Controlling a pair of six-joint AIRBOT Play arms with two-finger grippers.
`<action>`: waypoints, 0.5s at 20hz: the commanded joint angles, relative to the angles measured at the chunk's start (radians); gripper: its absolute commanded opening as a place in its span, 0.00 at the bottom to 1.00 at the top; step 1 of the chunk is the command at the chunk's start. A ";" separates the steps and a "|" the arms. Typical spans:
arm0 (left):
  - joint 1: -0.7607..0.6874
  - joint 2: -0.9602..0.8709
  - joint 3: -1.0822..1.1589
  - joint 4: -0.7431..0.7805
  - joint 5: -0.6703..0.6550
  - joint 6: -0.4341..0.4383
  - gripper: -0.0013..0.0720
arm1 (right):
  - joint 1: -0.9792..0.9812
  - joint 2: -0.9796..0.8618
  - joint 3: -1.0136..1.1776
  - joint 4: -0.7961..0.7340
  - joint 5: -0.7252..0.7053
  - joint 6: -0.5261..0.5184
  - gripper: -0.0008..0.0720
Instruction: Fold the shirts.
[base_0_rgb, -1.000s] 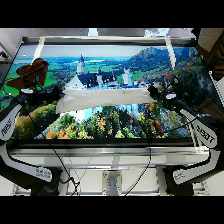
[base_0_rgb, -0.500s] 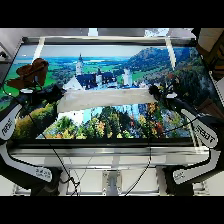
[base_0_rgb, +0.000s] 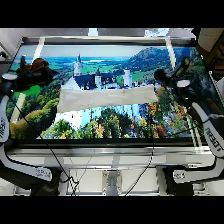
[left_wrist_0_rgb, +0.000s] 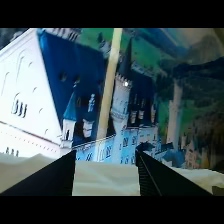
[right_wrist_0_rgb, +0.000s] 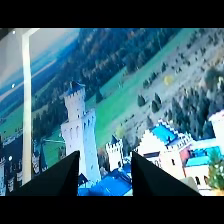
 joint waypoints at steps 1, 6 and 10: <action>0.032 0.016 0.186 -0.004 -0.151 -0.030 0.59 | -0.087 0.109 0.035 -0.098 0.108 0.000 0.54; 0.002 0.021 0.460 0.031 -0.406 -0.029 0.43 | -0.317 0.219 0.069 -0.153 0.492 0.001 0.53; -0.090 0.021 0.575 0.217 -0.456 -0.025 0.39 | -0.473 0.208 0.075 -0.195 0.781 -0.001 0.53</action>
